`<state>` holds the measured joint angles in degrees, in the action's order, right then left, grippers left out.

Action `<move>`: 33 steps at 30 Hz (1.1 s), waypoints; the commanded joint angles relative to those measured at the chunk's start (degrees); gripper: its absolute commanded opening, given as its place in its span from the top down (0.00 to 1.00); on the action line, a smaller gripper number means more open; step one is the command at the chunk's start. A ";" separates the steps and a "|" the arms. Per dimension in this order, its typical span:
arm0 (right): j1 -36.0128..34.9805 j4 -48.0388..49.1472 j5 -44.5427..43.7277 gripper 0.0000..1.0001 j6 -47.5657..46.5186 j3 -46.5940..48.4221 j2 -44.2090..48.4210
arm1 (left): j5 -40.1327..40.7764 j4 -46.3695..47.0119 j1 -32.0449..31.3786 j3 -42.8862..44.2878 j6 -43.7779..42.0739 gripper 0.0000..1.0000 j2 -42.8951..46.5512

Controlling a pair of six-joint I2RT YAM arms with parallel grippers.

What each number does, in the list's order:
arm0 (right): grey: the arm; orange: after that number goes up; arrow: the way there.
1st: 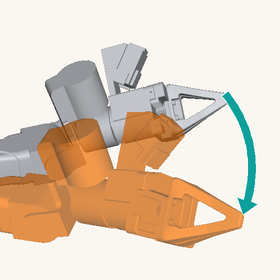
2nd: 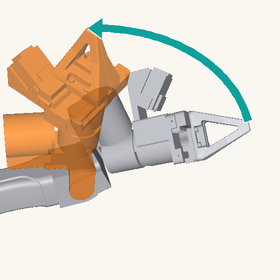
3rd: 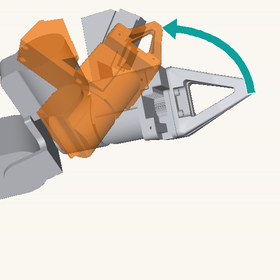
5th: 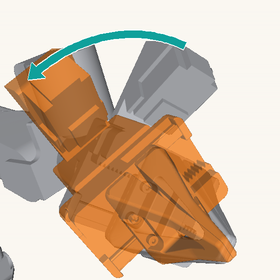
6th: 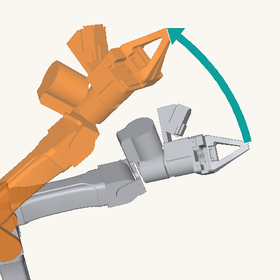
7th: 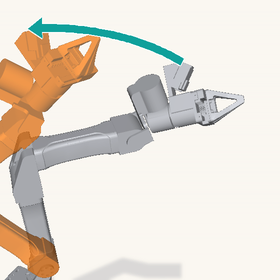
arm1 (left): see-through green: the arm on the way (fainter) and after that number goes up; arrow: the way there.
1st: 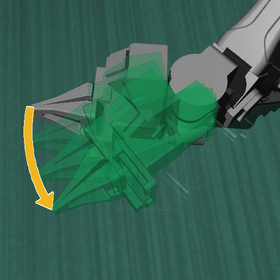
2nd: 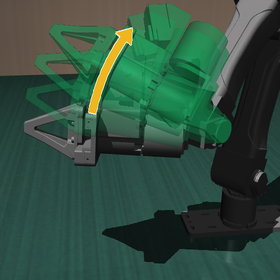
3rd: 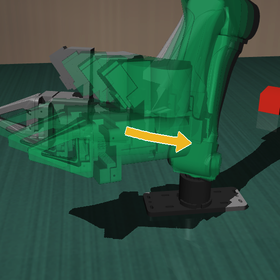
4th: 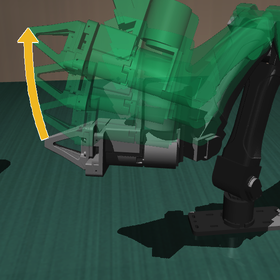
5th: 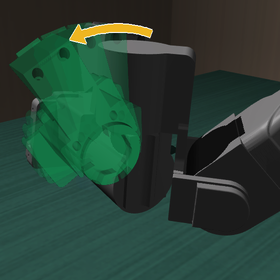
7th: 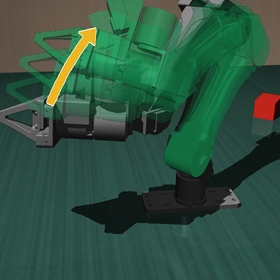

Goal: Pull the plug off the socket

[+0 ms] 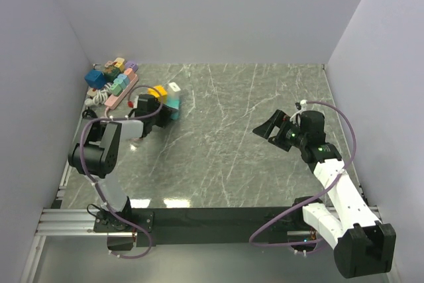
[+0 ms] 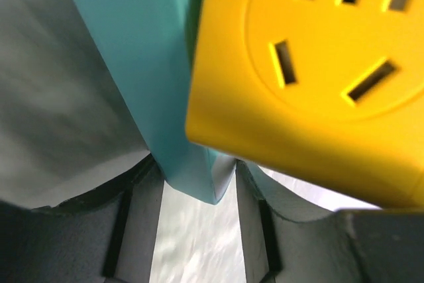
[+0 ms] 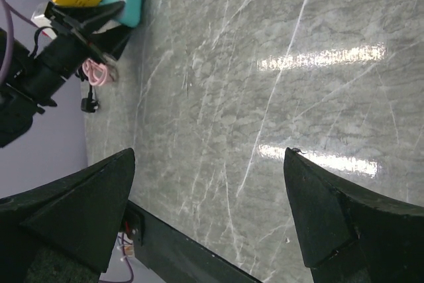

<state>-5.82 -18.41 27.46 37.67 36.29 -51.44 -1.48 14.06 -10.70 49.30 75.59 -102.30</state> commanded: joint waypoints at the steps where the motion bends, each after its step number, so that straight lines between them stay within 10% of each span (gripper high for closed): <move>1: 0.29 1.89 -1.53 0.01 0.21 -0.17 0.73 | -16.62 1.22 -4.76 -4.12 -9.84 0.99 0.70; 10: -0.24 -5.13 -7.77 0.05 -6.63 7.63 -4.10 | -30.68 -1.50 -16.80 -1.40 -23.55 0.99 -3.69; 33: -16.49 -10.77 -20.52 0.09 -8.67 29.09 -35.13 | -28.23 -6.07 -24.81 4.49 -23.56 0.99 -3.26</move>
<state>-21.21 -31.70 8.21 28.03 61.82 -84.93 -30.61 11.53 -34.65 53.08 52.90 -106.67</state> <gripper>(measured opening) 0.914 0.431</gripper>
